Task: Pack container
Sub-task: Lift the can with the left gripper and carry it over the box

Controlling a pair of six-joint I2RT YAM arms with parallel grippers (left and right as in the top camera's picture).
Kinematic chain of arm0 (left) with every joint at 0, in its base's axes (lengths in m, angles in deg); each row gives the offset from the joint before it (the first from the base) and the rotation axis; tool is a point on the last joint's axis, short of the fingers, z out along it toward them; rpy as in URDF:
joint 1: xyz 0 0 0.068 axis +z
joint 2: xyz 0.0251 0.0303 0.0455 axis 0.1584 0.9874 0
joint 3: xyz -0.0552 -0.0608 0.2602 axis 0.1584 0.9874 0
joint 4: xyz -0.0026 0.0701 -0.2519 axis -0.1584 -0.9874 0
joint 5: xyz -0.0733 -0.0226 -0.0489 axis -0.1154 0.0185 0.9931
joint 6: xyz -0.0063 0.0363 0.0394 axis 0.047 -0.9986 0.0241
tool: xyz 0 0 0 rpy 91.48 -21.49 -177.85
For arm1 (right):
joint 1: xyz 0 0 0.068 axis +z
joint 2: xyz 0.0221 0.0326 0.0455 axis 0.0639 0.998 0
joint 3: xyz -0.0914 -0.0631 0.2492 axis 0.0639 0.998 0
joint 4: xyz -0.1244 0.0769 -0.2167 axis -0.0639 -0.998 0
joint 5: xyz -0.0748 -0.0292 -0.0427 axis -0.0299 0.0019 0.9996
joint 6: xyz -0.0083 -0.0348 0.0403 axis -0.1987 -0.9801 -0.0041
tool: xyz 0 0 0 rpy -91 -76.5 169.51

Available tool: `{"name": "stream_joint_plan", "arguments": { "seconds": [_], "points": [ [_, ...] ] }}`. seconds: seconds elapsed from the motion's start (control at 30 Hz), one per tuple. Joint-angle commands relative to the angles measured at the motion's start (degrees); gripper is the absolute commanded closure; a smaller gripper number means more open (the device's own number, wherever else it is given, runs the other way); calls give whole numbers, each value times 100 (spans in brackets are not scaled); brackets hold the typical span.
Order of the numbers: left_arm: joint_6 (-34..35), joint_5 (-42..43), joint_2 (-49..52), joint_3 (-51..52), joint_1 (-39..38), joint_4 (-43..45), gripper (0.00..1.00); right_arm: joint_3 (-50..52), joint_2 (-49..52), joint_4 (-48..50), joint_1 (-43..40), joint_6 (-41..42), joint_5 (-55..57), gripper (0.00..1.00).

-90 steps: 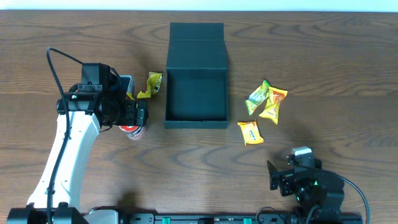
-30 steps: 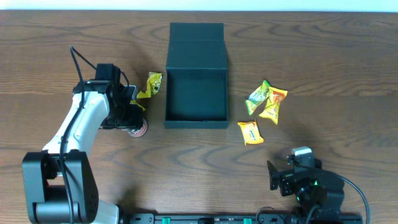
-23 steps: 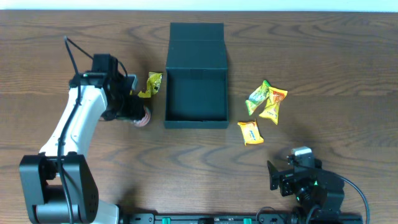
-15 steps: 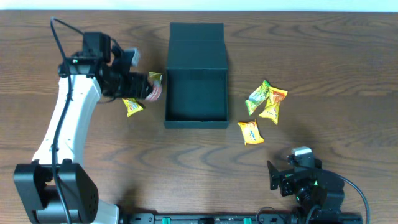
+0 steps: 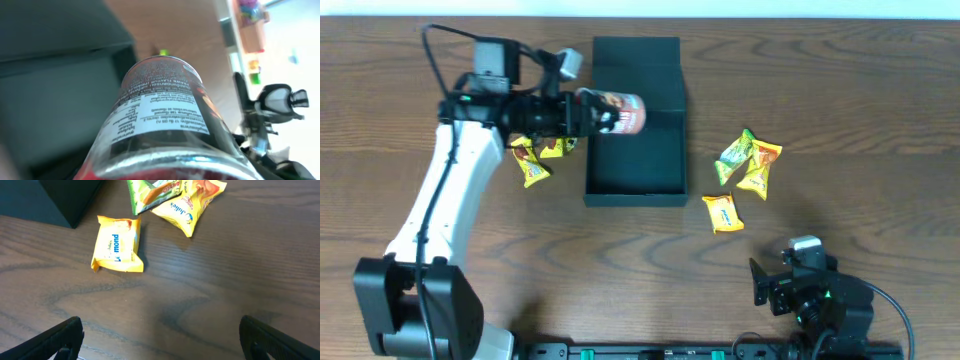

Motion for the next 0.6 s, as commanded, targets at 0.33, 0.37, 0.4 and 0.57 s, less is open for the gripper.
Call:
{"name": "stream_joint_plan", "arguments": {
  "seconds": [0.33, 0.37, 0.4, 0.57],
  "points": [
    [2013, 389, 1154, 374, -647, 796, 34, 50, -31, -11, 22, -44, -26, 1],
    [2070, 343, 1215, 374, -647, 811, 34, 50, -31, -11, 22, -44, -26, 1],
    [2164, 251, 1279, 374, -647, 809, 34, 50, -31, -11, 22, -44, -26, 1],
    [2430, 142, 1456, 376, -647, 831, 32, 50, -31, -11, 22, -44, -26, 1]
  ]
}}
